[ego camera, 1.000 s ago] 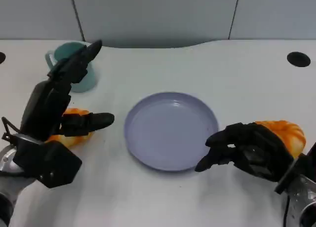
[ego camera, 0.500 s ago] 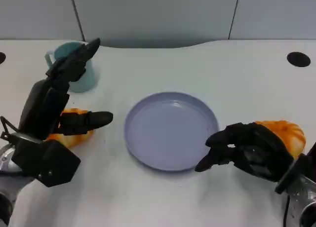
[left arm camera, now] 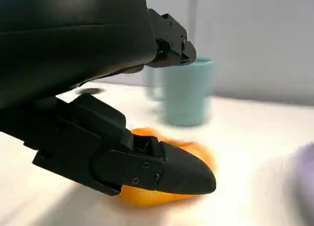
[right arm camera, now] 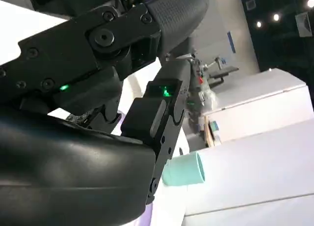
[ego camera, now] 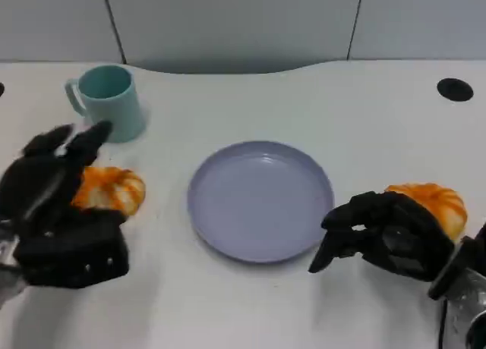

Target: Grasp the bread from the table and place it into the plate.

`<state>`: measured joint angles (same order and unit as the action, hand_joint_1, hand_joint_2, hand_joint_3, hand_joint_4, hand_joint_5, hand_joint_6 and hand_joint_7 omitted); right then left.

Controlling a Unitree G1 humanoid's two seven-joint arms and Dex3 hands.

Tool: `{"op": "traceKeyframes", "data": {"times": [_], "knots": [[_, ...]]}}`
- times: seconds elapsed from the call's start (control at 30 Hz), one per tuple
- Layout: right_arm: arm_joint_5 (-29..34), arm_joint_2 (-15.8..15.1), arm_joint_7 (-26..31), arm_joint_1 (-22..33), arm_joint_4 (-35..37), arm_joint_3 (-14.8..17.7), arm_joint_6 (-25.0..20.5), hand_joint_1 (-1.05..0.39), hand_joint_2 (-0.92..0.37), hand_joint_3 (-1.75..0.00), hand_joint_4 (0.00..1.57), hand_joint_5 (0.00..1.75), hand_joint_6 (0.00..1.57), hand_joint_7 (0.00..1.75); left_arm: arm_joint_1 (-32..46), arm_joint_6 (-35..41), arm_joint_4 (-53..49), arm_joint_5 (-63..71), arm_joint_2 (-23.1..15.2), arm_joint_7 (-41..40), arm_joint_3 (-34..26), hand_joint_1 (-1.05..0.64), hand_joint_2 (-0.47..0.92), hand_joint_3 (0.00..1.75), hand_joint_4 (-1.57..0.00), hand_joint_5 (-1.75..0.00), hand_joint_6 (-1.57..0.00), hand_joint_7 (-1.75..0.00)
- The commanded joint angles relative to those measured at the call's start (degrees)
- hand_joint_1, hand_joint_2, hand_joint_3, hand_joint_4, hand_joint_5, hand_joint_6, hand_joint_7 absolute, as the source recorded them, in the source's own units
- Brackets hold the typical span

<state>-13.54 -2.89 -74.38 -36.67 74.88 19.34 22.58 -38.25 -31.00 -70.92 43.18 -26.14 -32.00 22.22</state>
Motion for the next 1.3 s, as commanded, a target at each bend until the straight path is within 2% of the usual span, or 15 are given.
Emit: {"op": "traceKeyframes", "data": {"times": [0.03, 0.13, 0.23, 0.43, 0.47, 0.5, 0.57, 0.67, 0.73, 0.77, 0.8, 0.9, 1.0, 1.17, 1.3], "knots": [[-1.0, -0.7, -1.0, -0.3, -1.2, 0.3, 0.0, -0.48, -0.87, 0.00, 0.92, 0.71, 1.16, 0.01, -1.8, 0.1, -0.3, 0.0, -0.4, -3.3, 1.2, -1.04, 0.92, 0.24, -0.07, -0.20, -0.16, -0.02], [-1.3, -0.8, -1.6, -0.2, -0.8, 0.4, 0.3, -0.47, -0.88, 0.00, 0.86, 0.90, 1.17, 0.01, -2.2, 0.2, -0.5, -0.2, 0.0, -4.1, 1.6, -1.05, 0.92, 0.26, -0.07, -0.20, -0.17, -0.02], [-1.3, -0.9, -0.9, 0.0, -0.1, 0.6, -0.6, -0.49, -0.87, 0.00, 0.84, 0.93, 1.16, 0.01, -2.6, 0.2, -0.7, -0.3, 0.3, -4.7, 2.0, -1.05, 0.92, 0.28, -0.07, -0.20, -0.16, -0.01], [-0.8, -1.5, -0.1, -0.7, -0.7, -0.1, -1.4, -0.51, -0.86, 0.00, 0.86, 0.79, 1.19, 0.02, -2.9, -0.1, -0.8, -0.8, 0.7, -5.1, 2.1, -1.05, 0.92, 0.25, -0.07, -0.21, -0.19, -0.02], [-1.4, -1.3, -0.5, -0.7, -0.7, 0.3, -2.4, -0.51, -0.86, 0.00, 0.87, 0.83, 1.19, 0.02, -2.9, 0.0, -0.8, -0.9, 0.7, -5.0, 2.1, -1.05, 0.92, 0.24, -0.07, -0.22, -0.19, -0.02], [-2.0, -0.9, -0.9, -0.7, -0.7, 0.7, -3.0, -0.50, -0.85, 0.00, 0.85, 1.00, 1.20, 0.01, -2.9, 0.1, -0.9, -1.0, 0.7, -4.8, 2.1, -1.05, 0.92, 0.24, -0.07, -0.22, -0.20, -0.02], [-1.7, -0.9, -0.2, -0.2, -0.2, 0.6, -2.8, -0.51, -0.85, 0.00, 0.83, 1.15, 1.19, 0.01, -3.0, 0.4, -1.1, -1.3, 0.8, -3.9, 1.9, -1.04, 0.92, 0.21, -0.07, -0.22, -0.20, -0.02], [-0.3, -1.3, 1.1, 0.5, 0.3, -0.1, -1.0, -0.50, -0.85, 0.00, 0.82, 1.01, 1.18, 0.00, -3.2, 0.7, -1.7, -1.5, 1.1, -3.1, 2.1, -1.04, 0.92, 0.20, -0.08, -0.23, -0.20, -0.02], [-0.3, -1.3, 0.7, 0.5, 0.5, 0.1, -0.4, -0.49, -0.85, 0.00, 0.89, 0.75, 1.17, 0.00, -3.3, 0.9, -2.1, -1.5, 1.5, -2.7, 2.2, -1.03, 0.92, 0.20, -0.08, -0.23, -0.20, -0.02], [-0.7, -1.1, 0.0, 0.6, 0.4, 0.4, 0.2, -0.51, -0.85, 0.00, 0.92, 0.73, 1.18, 0.01, -3.5, 1.2, -2.4, -1.5, 1.8, -2.2, 2.4, -1.03, 0.92, 0.20, -0.09, -0.24, -0.21, -0.02], [-1.2, -0.9, -1.0, 0.4, 0.3, 0.7, -0.3, -0.52, -0.85, 0.00, 0.93, 0.72, 1.18, 0.01, -3.6, 1.4, -2.6, -1.6, 2.1, -1.8, 2.5, -1.03, 0.92, 0.20, -0.09, -0.23, -0.21, -0.02], [-1.3, -0.9, -0.9, 0.7, -0.2, 0.6, 0.2, -0.51, -0.85, 0.00, 0.86, 1.02, 1.19, 0.01, -4.2, 2.2, -3.2, -1.6, 2.9, -0.7, 3.0, -1.00, 0.92, 0.19, -0.10, -0.24, -0.22, -0.02], [-1.2, -1.0, -0.7, 0.8, -0.4, 0.5, 0.8, -0.52, -0.85, 0.00, 0.85, 1.07, 1.20, 0.01, -4.6, 3.0, -3.7, -1.4, 3.4, 0.3, 3.5, -0.99, 0.92, 0.18, -0.10, -0.24, -0.22, -0.02], [-1.4, -1.1, -1.4, 0.8, -0.4, 0.5, 1.3, -0.50, -0.87, 0.00, 0.84, 0.82, 1.17, 0.00, -5.5, 5.5, -4.8, -0.6, 4.2, 2.0, 4.9, -0.96, 0.92, 0.13, -0.11, -0.25, -0.23, -0.01], [-1.5, -1.0, -2.3, 0.6, -1.0, 0.2, 1.2, -0.53, -0.88, 0.00, 0.88, 0.80, 1.16, 0.00, -5.7, 6.6, -5.3, -0.5, 4.3, 2.5, 5.6, -0.96, 0.92, 0.13, -0.12, -0.26, -0.24, -0.02]]}}
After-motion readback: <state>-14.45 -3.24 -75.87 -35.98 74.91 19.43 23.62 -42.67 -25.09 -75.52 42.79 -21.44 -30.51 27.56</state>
